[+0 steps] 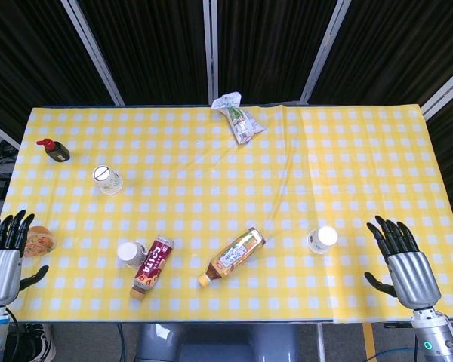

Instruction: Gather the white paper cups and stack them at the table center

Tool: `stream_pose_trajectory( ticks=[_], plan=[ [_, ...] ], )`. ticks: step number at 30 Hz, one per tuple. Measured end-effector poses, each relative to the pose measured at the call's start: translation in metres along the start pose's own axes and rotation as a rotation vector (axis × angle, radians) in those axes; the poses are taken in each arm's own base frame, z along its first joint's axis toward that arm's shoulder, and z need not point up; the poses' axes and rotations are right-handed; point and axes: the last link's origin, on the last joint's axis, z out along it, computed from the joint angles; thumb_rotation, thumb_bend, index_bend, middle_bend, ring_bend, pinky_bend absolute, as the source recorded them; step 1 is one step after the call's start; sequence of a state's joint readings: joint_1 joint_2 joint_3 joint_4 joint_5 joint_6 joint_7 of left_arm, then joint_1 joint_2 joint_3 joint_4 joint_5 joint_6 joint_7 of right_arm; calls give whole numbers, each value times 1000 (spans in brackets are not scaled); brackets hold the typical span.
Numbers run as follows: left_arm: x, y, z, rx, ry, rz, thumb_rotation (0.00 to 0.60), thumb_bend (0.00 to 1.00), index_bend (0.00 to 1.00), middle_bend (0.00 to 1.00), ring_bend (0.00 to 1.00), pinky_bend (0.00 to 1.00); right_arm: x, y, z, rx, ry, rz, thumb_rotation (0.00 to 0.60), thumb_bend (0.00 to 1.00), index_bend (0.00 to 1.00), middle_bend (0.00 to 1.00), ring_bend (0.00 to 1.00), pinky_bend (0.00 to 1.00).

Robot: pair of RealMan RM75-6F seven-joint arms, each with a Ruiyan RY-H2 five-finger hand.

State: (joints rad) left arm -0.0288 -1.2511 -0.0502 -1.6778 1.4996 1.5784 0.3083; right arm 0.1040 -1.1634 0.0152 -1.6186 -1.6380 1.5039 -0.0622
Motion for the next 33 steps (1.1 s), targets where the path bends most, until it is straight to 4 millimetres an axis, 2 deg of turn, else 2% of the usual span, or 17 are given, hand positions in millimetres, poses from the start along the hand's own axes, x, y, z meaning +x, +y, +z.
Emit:
stream_pose_trajectory(
  ticks=[15, 26, 29, 33],
  plan=[
    [1, 0, 0, 0, 6, -7, 600, 83, 0, 0, 0, 0, 2, -1, 1, 7, 11, 9, 600, 86, 8, 0, 0, 0],
    [3, 0, 1, -1, 11, -15, 600, 84, 0, 0, 0, 0, -3, -5, 10, 16, -5, 9, 600, 117, 244, 0, 0, 0],
    [3, 0, 1, -1, 9, -13, 600, 84, 0, 0, 0, 0, -6, -7, 16, 14, -25, 6, 600, 153, 283, 0, 0, 0],
    [2, 0, 1, -1, 4, -11, 600, 84, 0, 0, 0, 0, -9, -12, 24, 15, -52, 10, 600, 167, 288, 0, 0, 0]
  ],
)
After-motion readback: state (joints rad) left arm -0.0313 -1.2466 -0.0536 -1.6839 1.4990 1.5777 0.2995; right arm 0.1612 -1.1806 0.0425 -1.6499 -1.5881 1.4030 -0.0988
